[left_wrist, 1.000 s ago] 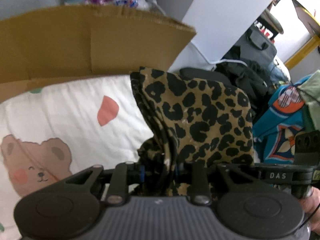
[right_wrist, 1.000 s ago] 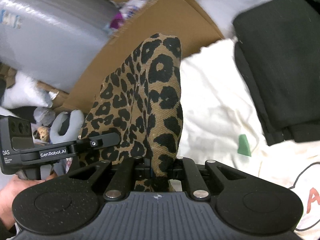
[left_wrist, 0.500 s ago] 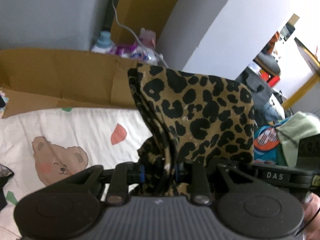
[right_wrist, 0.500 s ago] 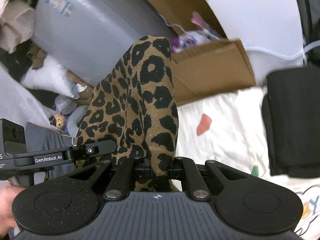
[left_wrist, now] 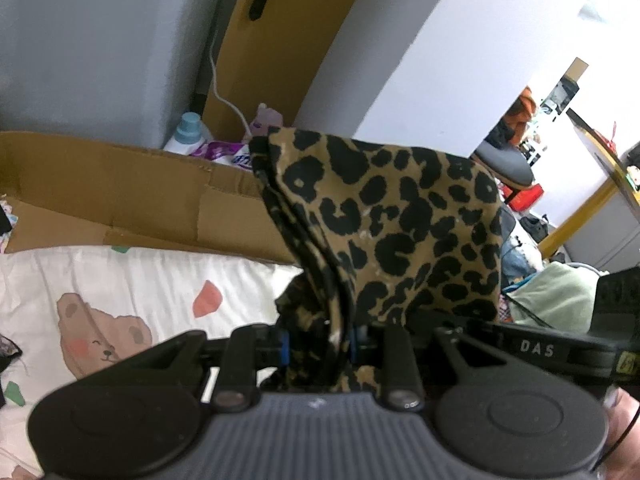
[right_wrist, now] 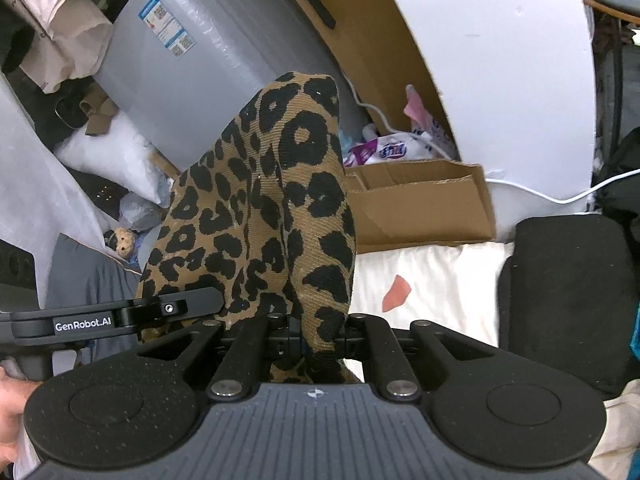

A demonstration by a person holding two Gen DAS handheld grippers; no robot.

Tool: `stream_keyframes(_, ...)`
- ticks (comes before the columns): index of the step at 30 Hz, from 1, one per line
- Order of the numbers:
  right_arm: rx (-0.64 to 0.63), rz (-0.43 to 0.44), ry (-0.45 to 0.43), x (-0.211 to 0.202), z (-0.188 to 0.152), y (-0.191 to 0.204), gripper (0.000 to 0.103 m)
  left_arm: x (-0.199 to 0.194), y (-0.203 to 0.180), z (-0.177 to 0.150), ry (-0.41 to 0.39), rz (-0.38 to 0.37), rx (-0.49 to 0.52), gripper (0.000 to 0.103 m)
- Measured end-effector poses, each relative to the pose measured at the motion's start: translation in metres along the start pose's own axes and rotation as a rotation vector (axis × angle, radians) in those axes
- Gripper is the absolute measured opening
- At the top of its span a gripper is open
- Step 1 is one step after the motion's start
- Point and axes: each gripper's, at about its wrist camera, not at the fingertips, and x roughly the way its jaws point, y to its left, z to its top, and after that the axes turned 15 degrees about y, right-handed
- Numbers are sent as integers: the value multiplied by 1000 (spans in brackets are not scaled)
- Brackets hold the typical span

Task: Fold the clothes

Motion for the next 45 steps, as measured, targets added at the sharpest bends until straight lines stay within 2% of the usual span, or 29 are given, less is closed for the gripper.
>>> stream_keyframes(6,4,-27,4,-6,2,-23,7,24,-12,4,12,-23,-11,26)
stream_keyframes(14,1,-75,6,1,3,-69,7,75,-24,8,38,-54,-20,26)
stream_keyframes(22,-11,-144,27,12,-5,-117,7,128,-32,-1,84,-97,-44,26)
stream_keyframes(28,-10,-190,20,12,-17,-145,7,160,-41,-13,103,-149,-64,26)
stream_keyframes(38,-1,-274,18,8,-44,-189,8,225,-52,-19,141,-227,-37,26)
stream_keyframes(45,28,-295,-1,13,-65,-221,8,262,-55,-23,161,-259,18,26)
